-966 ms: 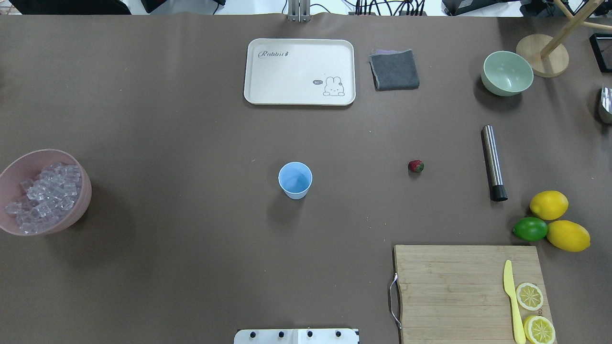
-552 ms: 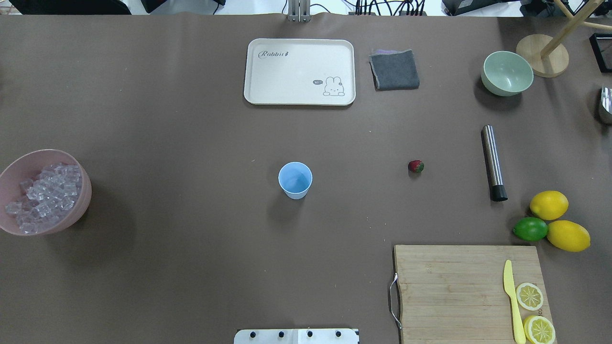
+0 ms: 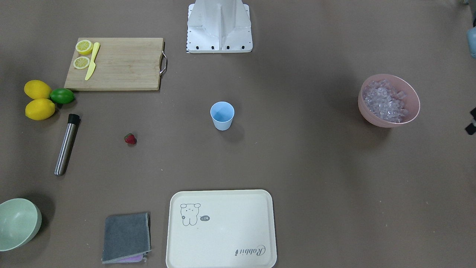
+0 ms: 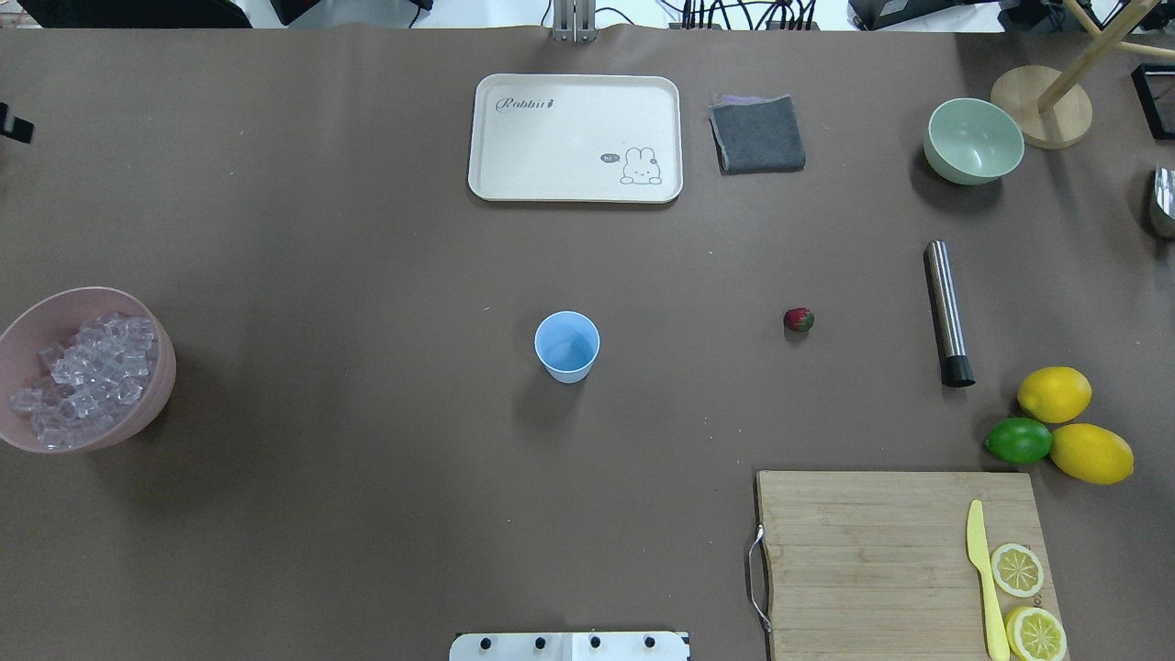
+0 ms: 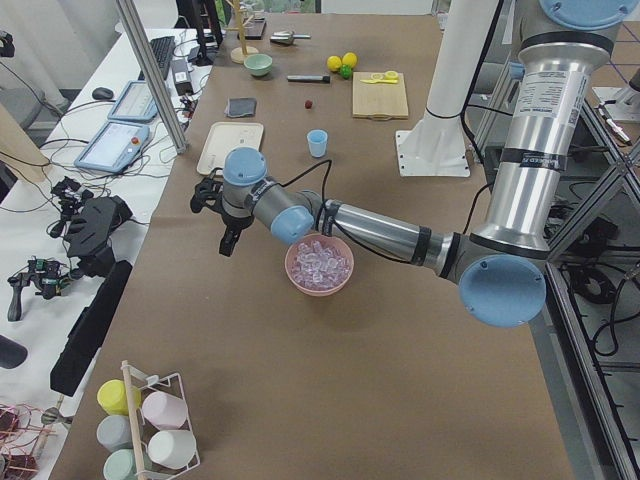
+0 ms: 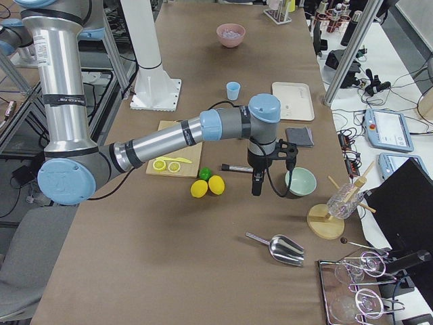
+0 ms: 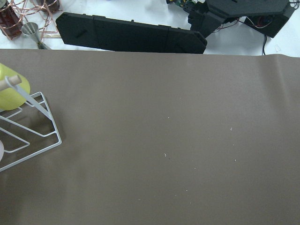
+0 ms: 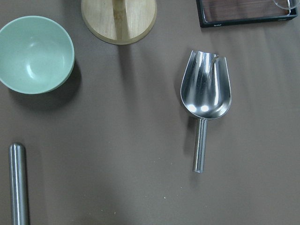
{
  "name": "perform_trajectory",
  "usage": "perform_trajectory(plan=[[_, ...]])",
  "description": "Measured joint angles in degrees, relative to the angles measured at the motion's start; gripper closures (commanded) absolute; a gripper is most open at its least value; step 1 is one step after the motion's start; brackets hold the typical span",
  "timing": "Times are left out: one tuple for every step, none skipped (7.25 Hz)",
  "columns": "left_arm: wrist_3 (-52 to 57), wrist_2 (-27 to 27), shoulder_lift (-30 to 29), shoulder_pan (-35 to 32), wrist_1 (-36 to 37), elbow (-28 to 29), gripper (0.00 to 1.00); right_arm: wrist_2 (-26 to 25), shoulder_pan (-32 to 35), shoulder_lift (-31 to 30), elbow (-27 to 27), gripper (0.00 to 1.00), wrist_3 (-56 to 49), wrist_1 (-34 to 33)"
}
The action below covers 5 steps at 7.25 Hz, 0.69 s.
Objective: Mash ice and strawberries in cup
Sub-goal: 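Move the left gripper down into the pink bowl of ice cubes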
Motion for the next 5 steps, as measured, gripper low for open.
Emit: perform_trajectory(plan=[[0.1,0.0,0.2,3.1,-2.1,-0.5,0.03,0.4,0.0,-0.1,0.0,0.00,0.0,0.0],[1.2,-0.1,1.2,5.4,-3.0,-1.7,0.03,0.8,0.0,-0.2,0.1,0.00,0.0,0.0],[4.6,-0.3,3.4,6.9,-3.4,-3.1,0.03,1.1,0.0,-0.2,0.4,0.00,0.0,0.0],[8.7,-0.9,5.9,7.8,-3.5,-4.2,0.03,1.2,0.1,-0.3,1.0,0.00,0.0,0.0],[11.1,-1.8,8.1,8.9,-4.0,-5.0,0.03,1.2,0.4,-0.5,1.4,0.00,0.0,-0.1]])
